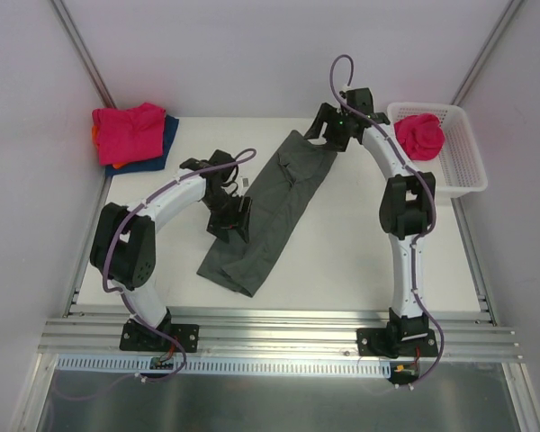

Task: Fold and stack the t-shirts
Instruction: Rotate the tshirt 90 degrees

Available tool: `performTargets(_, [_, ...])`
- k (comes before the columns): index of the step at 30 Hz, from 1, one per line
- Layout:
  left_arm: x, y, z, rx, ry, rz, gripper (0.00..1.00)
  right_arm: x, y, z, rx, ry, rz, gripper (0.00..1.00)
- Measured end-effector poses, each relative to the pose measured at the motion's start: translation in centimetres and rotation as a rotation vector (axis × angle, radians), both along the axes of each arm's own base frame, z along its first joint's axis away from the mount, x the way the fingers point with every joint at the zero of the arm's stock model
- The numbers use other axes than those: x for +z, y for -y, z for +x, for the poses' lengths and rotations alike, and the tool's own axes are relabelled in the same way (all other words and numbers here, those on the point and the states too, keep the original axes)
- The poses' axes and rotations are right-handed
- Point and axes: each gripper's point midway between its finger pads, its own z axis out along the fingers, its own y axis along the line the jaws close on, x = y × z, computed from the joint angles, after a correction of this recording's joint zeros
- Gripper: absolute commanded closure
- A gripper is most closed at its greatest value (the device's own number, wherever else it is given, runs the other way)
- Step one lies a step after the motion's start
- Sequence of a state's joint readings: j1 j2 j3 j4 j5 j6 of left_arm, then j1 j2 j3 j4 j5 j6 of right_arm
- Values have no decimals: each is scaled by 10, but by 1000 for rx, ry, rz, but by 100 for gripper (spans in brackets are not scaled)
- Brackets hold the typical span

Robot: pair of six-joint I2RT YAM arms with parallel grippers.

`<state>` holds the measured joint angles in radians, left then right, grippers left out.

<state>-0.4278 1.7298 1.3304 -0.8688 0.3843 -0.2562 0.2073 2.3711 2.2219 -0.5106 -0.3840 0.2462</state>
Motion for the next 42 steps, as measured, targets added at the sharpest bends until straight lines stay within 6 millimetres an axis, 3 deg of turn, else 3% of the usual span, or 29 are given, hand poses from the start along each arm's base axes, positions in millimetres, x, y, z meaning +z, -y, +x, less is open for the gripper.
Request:
performTargets(2, [-6, -3, -9, -3, -30, 13, 39, -3, -7, -7, 15, -13, 0, 20])
performTargets(10, [-8, -6, -11, 7, -51, 7, 38, -40, -34, -44, 82, -138, -12, 20])
performTargets(14, [-13, -4, -12, 14, -92, -20, 38, -42, -49, -53, 111, -142, -16, 19])
performTargets(21, [-41, -14, -3, 84, -220, -28, 39, -50, -68, -63, 147, -158, -23, 18])
performTargets(27, [-53, -16, 13, 134, -262, -39, 38, -68, -74, -67, 159, -189, -32, 19])
performTargets(33, [-62, -16, 13, 151, -301, -37, 38, -87, -74, -68, 156, -225, -36, 18])
performTargets(42, [-64, -11, 6, 163, -341, -49, 39, -85, -86, -48, 154, -197, 15, 18])
